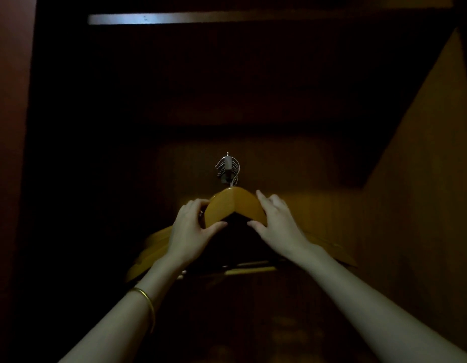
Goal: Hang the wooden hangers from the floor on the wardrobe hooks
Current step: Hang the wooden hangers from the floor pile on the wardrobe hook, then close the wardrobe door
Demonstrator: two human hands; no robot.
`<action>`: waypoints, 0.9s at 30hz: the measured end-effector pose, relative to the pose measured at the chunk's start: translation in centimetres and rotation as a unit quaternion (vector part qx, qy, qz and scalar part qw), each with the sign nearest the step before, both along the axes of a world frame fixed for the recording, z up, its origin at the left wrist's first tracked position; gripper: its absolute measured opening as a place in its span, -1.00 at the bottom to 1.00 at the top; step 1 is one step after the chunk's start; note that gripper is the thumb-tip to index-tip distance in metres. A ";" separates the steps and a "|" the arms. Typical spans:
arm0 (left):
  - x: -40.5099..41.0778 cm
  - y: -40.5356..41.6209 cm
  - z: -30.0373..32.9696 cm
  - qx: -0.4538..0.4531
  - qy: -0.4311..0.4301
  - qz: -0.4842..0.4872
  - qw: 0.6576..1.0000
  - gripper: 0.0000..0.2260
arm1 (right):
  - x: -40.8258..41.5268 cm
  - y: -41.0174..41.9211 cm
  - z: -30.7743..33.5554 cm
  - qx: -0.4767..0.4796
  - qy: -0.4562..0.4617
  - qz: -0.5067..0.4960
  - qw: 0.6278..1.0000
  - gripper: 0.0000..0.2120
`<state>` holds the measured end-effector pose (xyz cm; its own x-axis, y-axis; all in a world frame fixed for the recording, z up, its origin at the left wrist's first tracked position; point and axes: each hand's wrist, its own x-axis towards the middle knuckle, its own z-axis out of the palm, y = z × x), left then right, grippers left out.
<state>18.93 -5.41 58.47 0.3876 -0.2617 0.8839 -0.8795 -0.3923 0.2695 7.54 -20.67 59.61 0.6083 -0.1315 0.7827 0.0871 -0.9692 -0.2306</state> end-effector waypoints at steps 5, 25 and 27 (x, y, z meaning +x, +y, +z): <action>0.1 0.1 -0.1 -0.001 0.000 0.014 1.000 -0.52 | -0.3 -0.3 0.0 -0.022 0.010 -0.017 1.000 -0.28; -3.8 3.1 -2.6 -0.031 -0.090 0.083 0.992 -0.50 | -2.2 2.9 -1.2 -0.090 -0.175 -0.010 0.980 -0.53; -4.7 3.8 -3.1 -0.016 -0.096 0.077 0.992 -0.52 | -2.5 4.5 -1.5 -0.106 -0.183 0.014 0.977 -0.54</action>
